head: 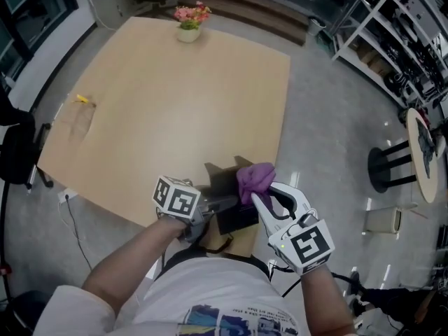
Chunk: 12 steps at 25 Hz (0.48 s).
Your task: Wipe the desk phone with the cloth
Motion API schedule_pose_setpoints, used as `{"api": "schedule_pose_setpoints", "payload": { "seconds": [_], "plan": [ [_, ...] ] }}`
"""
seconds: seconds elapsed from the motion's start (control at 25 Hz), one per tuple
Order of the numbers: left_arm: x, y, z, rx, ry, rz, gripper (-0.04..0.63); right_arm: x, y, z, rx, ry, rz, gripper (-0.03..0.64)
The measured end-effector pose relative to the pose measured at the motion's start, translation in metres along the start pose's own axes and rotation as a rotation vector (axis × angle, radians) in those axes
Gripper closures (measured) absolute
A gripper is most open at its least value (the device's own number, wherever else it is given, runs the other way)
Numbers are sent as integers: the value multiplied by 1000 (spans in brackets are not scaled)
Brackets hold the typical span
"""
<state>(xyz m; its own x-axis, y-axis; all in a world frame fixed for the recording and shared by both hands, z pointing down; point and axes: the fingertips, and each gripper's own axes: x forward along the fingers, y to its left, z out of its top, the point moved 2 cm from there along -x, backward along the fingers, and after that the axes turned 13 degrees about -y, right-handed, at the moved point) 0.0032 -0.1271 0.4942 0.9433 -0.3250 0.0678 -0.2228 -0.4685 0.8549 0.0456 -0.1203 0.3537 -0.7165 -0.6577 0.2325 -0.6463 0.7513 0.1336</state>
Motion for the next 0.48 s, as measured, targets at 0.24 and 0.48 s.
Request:
{"api": "schedule_pose_setpoints", "payload": {
  "seconds": [0.24,0.48],
  "plan": [
    [-7,-28,10,-31,-79,-44,416,12,8,-10,-14,12,59,528],
    [-20,-34,25,-16,-123,-46,416,-16,30,-36,29,67,68,528]
  ]
}}
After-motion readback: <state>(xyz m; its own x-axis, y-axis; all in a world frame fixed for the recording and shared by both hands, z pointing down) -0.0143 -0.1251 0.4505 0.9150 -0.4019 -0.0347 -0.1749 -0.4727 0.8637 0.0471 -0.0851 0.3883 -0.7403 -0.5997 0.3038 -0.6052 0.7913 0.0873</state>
